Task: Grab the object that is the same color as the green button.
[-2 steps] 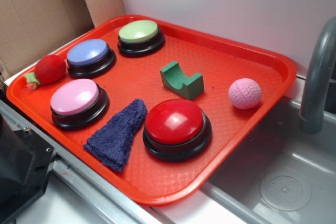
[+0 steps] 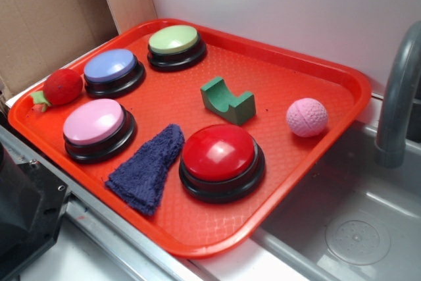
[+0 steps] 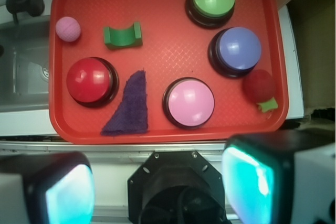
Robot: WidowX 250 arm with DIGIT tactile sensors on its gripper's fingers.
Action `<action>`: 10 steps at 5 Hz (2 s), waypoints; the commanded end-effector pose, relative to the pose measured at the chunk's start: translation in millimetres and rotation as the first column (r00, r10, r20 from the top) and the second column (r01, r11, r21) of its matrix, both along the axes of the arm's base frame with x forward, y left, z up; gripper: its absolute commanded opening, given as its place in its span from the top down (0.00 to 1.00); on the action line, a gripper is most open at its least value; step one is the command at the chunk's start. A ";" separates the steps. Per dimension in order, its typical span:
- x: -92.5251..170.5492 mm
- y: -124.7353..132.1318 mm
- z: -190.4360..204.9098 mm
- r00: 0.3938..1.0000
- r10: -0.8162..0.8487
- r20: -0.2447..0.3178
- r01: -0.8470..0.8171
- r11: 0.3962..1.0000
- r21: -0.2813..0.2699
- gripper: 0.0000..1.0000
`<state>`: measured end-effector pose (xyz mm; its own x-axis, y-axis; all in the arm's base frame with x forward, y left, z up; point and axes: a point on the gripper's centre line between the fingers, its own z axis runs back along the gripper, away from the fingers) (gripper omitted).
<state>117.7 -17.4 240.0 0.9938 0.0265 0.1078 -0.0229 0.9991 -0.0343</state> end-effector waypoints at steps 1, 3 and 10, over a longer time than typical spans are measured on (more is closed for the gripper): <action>48.2 -9.4 -15.5 0.907 -0.410 0.095 0.406 0.912 0.063 0.00; 95.2 -25.4 -58.3 0.686 -0.723 0.085 0.711 0.691 0.133 0.00; 169.6 -40.2 -210.3 0.274 -0.958 0.087 0.949 0.284 0.134 0.00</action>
<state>287.0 -49.2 20.5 0.3046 -0.9348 0.1826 0.9455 0.3200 0.0610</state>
